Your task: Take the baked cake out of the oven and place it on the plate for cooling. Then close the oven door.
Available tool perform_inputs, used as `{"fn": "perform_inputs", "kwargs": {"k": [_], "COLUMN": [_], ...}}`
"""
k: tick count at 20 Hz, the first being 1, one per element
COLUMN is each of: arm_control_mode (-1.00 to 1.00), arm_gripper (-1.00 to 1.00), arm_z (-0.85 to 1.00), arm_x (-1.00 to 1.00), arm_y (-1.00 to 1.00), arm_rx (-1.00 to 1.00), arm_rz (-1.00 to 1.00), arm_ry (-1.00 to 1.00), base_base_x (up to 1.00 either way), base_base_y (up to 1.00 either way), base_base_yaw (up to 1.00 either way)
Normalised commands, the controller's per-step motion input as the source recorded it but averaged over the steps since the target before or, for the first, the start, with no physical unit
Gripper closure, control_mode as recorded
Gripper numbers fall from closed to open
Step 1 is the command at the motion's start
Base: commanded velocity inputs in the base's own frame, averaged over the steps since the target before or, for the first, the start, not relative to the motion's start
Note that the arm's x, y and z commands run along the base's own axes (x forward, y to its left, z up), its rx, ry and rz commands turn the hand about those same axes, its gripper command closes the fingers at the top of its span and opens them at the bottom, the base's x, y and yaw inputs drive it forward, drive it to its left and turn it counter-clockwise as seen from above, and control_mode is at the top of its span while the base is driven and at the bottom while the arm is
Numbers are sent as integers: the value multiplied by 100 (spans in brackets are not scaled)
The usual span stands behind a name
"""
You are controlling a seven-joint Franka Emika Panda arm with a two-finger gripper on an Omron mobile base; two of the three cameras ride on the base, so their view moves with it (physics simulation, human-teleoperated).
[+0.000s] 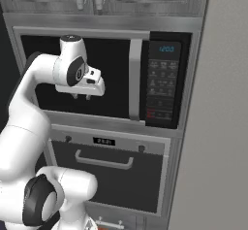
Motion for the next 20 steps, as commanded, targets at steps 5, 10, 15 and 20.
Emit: {"fn": "perform_inputs", "kwargs": {"k": [5,10,15,20], "arm_control_mode": [100,100,100,100], "arm_gripper": [-100,-100,-100,-100], "arm_z": [0,0,0,0], "arm_x": [0,0,0,0], "arm_y": [0,0,0,0], "arm_rx": [0,0,0,0], "arm_rz": [0,0,0,0], "arm_ry": [0,0,0,0], "base_base_x": [0,0,-40,-56], "base_base_y": [0,0,-9,-25], "base_base_yaw": [0,0,3,0]}}
